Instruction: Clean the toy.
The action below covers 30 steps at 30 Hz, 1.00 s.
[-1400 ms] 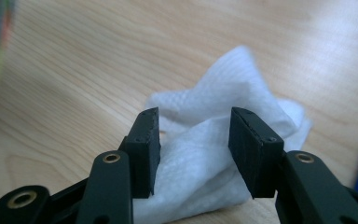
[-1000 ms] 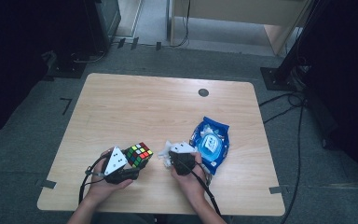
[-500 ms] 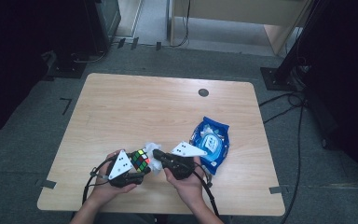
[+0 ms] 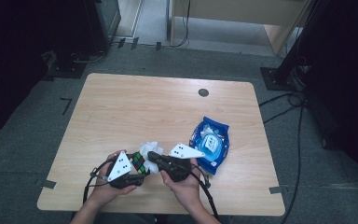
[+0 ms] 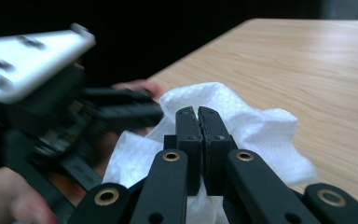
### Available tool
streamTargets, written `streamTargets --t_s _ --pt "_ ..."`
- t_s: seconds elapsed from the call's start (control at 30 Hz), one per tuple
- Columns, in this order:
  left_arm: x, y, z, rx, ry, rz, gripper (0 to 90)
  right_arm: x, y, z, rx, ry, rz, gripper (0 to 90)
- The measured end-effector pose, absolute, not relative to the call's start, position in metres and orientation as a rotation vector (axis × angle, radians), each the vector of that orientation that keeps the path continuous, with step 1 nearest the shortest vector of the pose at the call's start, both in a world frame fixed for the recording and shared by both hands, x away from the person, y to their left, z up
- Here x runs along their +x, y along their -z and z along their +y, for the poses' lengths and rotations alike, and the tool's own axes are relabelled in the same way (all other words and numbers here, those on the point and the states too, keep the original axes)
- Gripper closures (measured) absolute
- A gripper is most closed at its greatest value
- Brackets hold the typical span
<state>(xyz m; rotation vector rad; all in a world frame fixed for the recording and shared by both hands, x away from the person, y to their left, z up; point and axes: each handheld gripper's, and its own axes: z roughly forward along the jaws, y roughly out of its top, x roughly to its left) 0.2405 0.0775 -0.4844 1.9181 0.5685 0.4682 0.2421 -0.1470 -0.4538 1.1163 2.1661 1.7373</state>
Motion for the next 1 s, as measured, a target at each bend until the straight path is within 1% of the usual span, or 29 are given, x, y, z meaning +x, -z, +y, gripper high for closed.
streamTargets --t_s 0.13,0.23,0.4,0.53,0.63,0.8,1.0 --pt "0.242 0.481 0.082 1.900 -0.454 0.570 33.9 0.248 0.462 -0.159 1.209 -1.669 2.124 89.0" --pt "0.239 0.483 0.075 1.920 -0.440 0.542 33.9 0.250 0.462 -0.159 1.229 -1.683 2.113 88.9" --pt "0.234 0.486 0.062 1.959 -0.456 0.510 33.9 0.244 0.455 -0.148 1.183 -1.721 2.131 88.8" --pt "0.238 0.485 0.070 1.942 -0.469 0.551 33.9 0.233 0.446 -0.141 1.073 -1.782 2.169 88.7" --pt "0.241 0.482 0.078 1.921 -0.478 0.575 33.9 0.230 0.444 -0.140 1.050 -1.763 2.178 88.6" --pt "0.241 0.479 0.084 1.899 -0.470 0.577 33.9 0.239 0.452 -0.152 1.158 -1.726 2.146 88.5" --pt "0.236 0.482 0.069 1.938 -0.436 0.517 33.9 0.244 0.457 -0.155 1.217 -1.729 2.119 88.5"
